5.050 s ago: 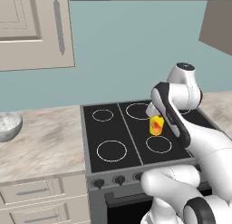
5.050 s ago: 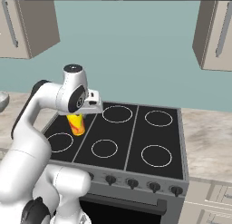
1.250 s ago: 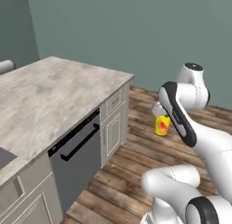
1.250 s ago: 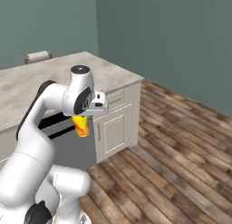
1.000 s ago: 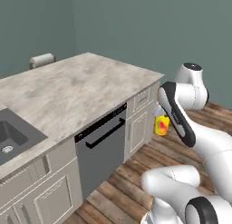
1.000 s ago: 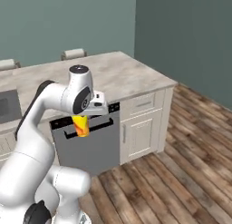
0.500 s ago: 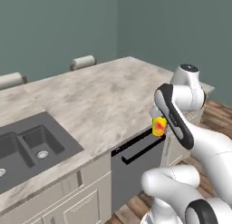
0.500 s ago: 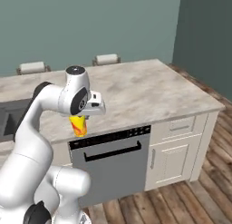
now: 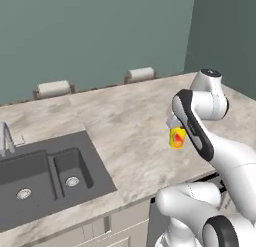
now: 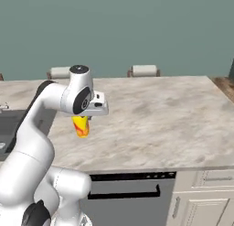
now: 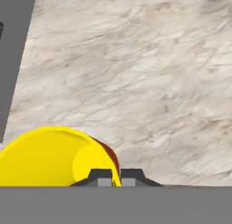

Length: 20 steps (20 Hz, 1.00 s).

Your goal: Pick the cup and bowl from the counter and place them on the counter next to the sink.

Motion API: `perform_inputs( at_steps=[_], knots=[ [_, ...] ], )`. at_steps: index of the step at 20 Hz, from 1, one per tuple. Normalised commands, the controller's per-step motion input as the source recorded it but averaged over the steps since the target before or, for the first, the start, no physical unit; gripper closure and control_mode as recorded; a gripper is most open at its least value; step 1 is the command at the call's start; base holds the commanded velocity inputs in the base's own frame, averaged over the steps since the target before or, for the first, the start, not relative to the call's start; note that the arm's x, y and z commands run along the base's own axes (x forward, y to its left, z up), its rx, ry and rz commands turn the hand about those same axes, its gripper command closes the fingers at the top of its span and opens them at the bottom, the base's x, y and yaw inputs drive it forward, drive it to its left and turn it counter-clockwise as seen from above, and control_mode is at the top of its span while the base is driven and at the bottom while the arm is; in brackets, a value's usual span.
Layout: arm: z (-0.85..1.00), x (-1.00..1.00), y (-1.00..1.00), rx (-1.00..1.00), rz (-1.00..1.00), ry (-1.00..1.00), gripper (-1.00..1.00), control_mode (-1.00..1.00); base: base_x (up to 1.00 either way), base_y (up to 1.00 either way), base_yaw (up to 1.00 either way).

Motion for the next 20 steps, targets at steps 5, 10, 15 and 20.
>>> perform_inputs(
  at_steps=[5, 10, 15, 20],
  knots=[
    [0.00, 0.00, 0.00, 0.00, 0.00, 0.00, 1.00, 1.00, 0.71, -0.17, 0.43],
    [0.00, 0.00, 0.00, 0.00, 0.00, 0.00, 1.00, 1.00, 0.76, 0.12, 0.01],
    [0.00, 0.00, 0.00, 0.00, 0.00, 0.00, 1.00, 1.00, 0.82, 0.27, -0.11],
    [0.00, 0.00, 0.00, 0.00, 0.00, 0.00, 1.00, 1.00, 0.00, 0.00, 0.00]
  ],
)
